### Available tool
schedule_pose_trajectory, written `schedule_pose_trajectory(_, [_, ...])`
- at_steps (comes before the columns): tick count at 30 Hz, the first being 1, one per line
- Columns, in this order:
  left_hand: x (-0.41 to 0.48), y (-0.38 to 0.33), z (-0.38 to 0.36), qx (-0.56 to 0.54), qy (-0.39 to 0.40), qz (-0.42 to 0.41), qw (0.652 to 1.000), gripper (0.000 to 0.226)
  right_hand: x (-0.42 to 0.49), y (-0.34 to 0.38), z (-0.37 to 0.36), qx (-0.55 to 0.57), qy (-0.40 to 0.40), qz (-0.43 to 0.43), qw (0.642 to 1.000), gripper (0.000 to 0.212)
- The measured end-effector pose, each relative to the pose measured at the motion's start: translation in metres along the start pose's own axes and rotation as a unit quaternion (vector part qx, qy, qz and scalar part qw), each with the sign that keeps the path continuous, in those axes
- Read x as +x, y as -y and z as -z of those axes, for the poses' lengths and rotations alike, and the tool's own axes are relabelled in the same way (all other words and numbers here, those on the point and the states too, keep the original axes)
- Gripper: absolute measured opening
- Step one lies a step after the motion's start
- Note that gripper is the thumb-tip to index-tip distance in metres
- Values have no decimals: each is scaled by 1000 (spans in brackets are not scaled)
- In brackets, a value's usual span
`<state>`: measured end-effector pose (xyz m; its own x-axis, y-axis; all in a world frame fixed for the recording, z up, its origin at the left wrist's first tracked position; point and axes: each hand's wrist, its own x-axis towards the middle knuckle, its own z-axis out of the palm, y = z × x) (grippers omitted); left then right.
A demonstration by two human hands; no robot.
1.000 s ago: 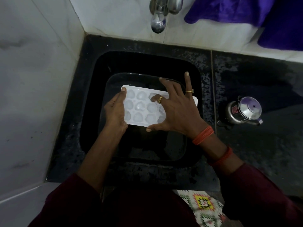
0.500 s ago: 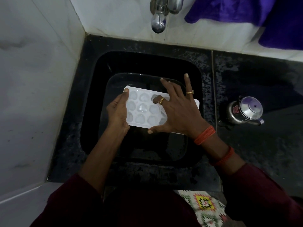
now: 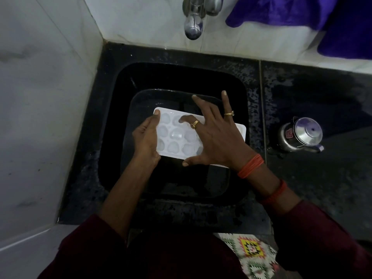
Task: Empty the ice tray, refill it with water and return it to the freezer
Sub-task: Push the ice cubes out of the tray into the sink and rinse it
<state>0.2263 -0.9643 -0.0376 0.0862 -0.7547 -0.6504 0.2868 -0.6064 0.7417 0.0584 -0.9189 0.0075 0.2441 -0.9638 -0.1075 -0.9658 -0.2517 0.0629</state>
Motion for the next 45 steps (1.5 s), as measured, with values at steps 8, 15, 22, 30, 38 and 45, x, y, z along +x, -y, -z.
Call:
schedule_pose_trajectory(8, [0, 4, 2, 2, 12, -6, 1000, 21, 5, 5, 1, -12, 10, 32, 999, 110])
schedule_pose_trajectory(15, [1, 4, 6, 9, 11, -6, 1000, 21, 5, 7, 5, -36, 18, 42, 998, 113])
schedule_pose_trajectory(22, [0, 7, 2, 14, 20, -7, 1000, 20, 6, 10, 6, -55, 34, 34, 997, 127])
schedule_pose_trajectory(30, [-3, 9, -1, -19, 11, 3, 1000, 31, 10, 15, 6, -45, 24, 39, 998, 126])
schedule_pose_trajectory(38, [-3, 10, 4, -16, 17, -4, 1000, 41, 8, 11, 4, -17, 12, 62, 998, 123])
schedule_pose_trajectory(45, [-5, 9, 2, -2, 20, -3, 1000, 43, 7, 6, 7, -26, 20, 53, 998, 123])
